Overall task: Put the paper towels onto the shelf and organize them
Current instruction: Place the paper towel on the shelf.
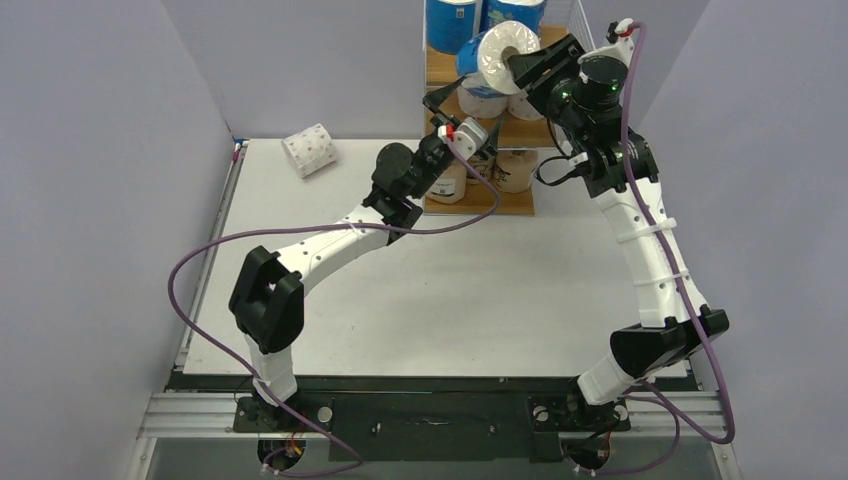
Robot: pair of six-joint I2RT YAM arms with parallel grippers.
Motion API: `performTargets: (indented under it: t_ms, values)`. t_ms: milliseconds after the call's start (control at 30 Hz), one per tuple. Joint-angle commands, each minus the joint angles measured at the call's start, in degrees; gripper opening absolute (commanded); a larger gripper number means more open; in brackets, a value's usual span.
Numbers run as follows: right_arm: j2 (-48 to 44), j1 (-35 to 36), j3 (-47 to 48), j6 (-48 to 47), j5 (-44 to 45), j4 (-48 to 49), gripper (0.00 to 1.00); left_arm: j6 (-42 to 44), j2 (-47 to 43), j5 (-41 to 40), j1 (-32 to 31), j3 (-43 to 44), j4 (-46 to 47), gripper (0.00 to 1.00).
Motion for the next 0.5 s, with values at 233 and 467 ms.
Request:
performTargets:
  t_ms: [233, 467]
  values:
    - [0.77, -0.68, 3.56, 1.19, -3.4, 4.98, 0.37, 0.93, 2.27, -6.35, 0.04, 3.88, 7.28, 0.96]
    - [0.11, -1.11, 2.36, 1.34, -2.54, 5.64, 0.37, -2.04, 1.67, -7.46, 0.35, 2.47, 12.73, 0.96]
